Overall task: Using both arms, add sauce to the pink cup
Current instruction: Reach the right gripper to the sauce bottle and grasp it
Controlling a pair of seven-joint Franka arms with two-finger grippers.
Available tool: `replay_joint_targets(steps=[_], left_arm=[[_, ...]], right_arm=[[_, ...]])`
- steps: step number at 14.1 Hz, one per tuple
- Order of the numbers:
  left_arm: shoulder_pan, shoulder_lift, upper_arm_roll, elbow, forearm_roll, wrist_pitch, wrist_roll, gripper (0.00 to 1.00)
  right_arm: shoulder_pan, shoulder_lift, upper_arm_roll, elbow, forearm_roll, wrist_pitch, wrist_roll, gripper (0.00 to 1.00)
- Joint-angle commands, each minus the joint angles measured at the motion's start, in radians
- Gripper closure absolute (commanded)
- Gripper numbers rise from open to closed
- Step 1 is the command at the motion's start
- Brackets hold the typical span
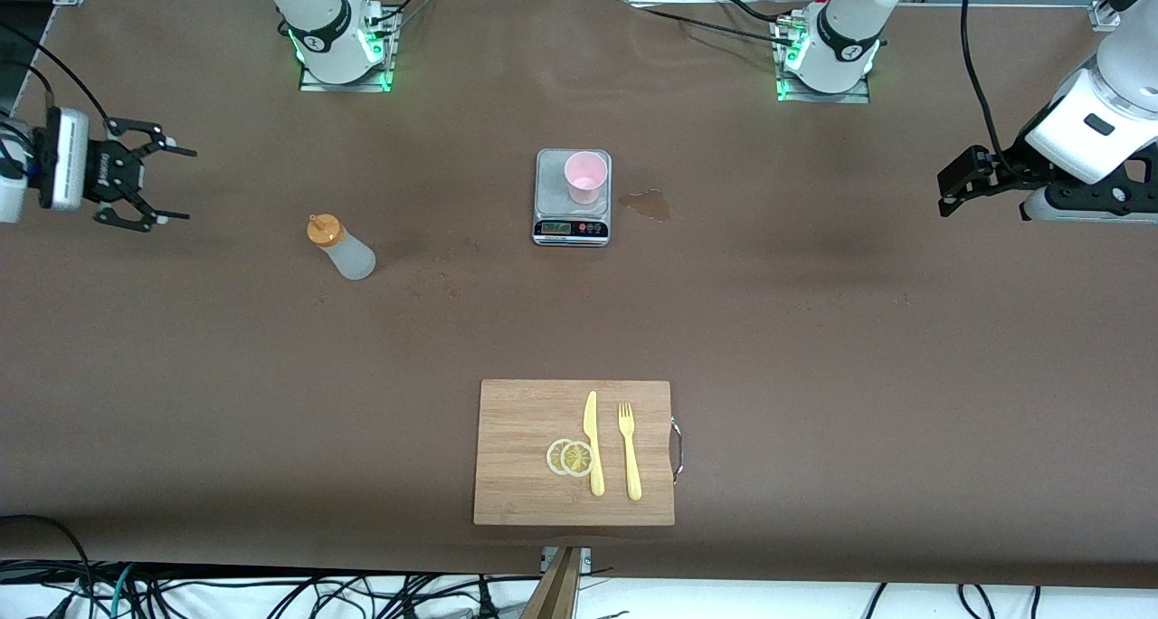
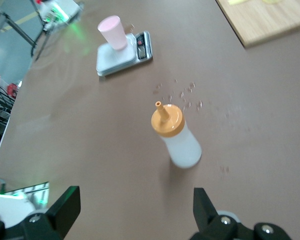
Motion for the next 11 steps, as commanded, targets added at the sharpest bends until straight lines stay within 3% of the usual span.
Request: replay_joint_targets(steps=[1,11], left_arm=[[0.002,-0.006,-0.005,0.006,-0.011,-0.062,-0.004,0.0],[0.03,0.002,0.006,0.055,-0.013,-0.106,-0.003,0.0]], right_arm=[[-0.013,0.108,0.003,-0.011,0.153,-0.004,-0.23,0.0],[-0.025,0.4,0.011,-0.046,0.372,-0.082,-0.62,0.0]])
